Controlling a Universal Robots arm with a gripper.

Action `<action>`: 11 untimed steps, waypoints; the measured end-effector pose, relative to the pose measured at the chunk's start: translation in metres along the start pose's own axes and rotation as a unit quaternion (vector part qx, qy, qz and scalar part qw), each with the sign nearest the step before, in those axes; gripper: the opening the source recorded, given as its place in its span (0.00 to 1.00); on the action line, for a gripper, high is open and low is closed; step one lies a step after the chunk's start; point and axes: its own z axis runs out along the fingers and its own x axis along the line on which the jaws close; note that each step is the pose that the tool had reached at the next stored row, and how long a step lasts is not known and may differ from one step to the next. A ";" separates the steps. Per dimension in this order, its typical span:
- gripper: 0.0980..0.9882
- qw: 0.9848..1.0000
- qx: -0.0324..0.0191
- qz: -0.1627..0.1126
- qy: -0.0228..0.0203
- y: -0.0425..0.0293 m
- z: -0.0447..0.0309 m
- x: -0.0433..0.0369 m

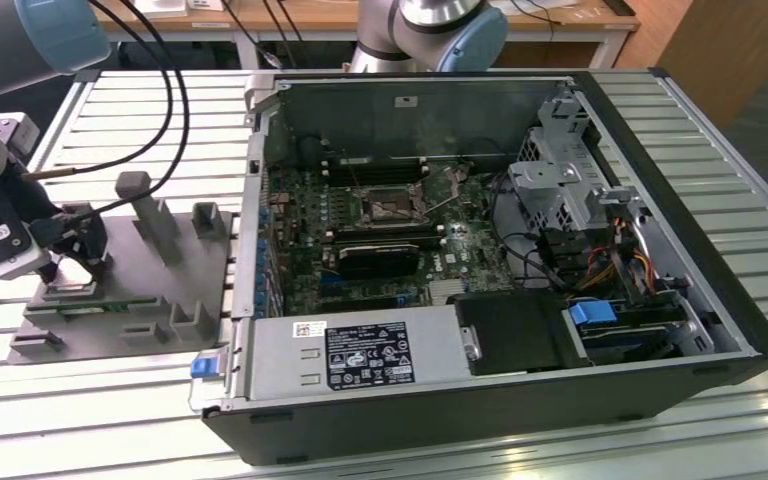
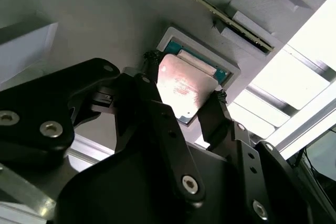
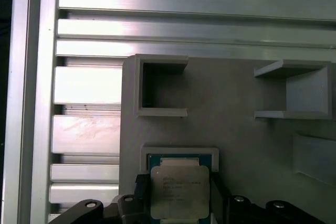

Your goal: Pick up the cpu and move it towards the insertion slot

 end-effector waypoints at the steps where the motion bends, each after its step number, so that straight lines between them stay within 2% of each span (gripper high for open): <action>1: 0.53 1.000 0.000 0.000 0.000 0.0000 0.0000 0.0000; 2: 0.50 1.000 0.000 0.000 0.000 0.0000 0.0000 0.0000; 8: 0.50 1.000 0.000 0.000 0.000 0.0000 -0.0001 0.0000; 11: 0.50 1.000 0.000 0.000 0.000 0.0002 -0.0040 -0.0002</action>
